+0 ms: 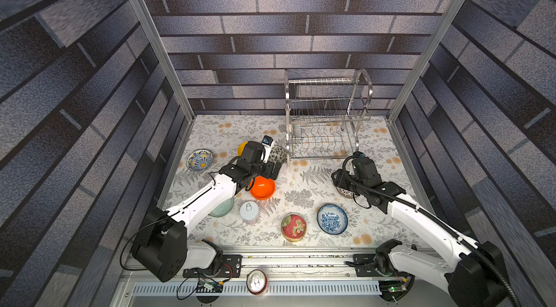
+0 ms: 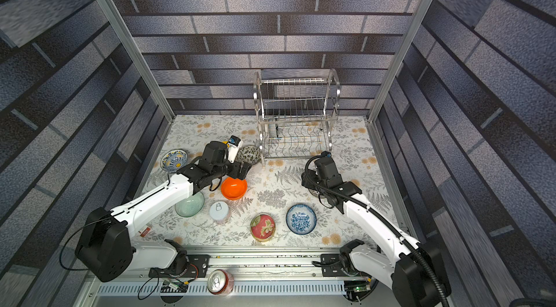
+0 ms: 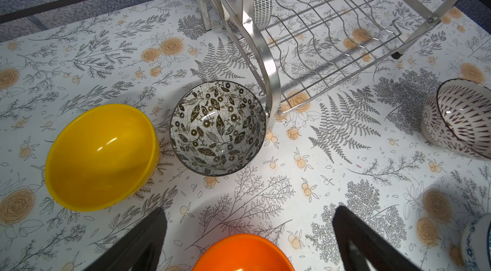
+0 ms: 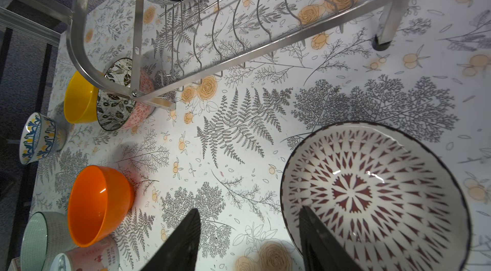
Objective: Load bowls into a dish rack
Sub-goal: Pick up the bowl from the middle-right of the table.
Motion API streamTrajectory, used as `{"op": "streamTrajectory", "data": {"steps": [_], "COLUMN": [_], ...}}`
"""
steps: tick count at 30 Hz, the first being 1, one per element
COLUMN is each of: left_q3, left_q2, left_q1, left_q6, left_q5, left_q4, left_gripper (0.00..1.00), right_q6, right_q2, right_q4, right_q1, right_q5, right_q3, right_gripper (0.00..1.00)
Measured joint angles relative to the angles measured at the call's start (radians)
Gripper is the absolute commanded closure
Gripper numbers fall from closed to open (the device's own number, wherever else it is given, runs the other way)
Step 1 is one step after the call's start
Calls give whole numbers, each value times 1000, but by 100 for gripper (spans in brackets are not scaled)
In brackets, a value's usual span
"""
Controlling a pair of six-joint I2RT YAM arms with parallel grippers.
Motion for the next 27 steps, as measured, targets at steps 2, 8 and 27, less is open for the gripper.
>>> {"op": "streamTrajectory", "data": {"steps": [2, 8, 27], "left_q3": [0, 2, 6], "left_q2": [0, 0, 1], "left_q1": [0, 0, 0], "left_q6": [0, 0, 0], "left_q5": [0, 0, 0], "left_q4": [0, -5, -12], "left_gripper": [0, 0, 0], "right_q6": [-18, -73, -175], "right_q2": [0, 48, 242], "right_q4": [-51, -196, -446], "right_q1": [2, 38, 137], "right_q5": [25, 105, 241], "right_q3": [29, 105, 251], "right_gripper": [39, 40, 40]}}
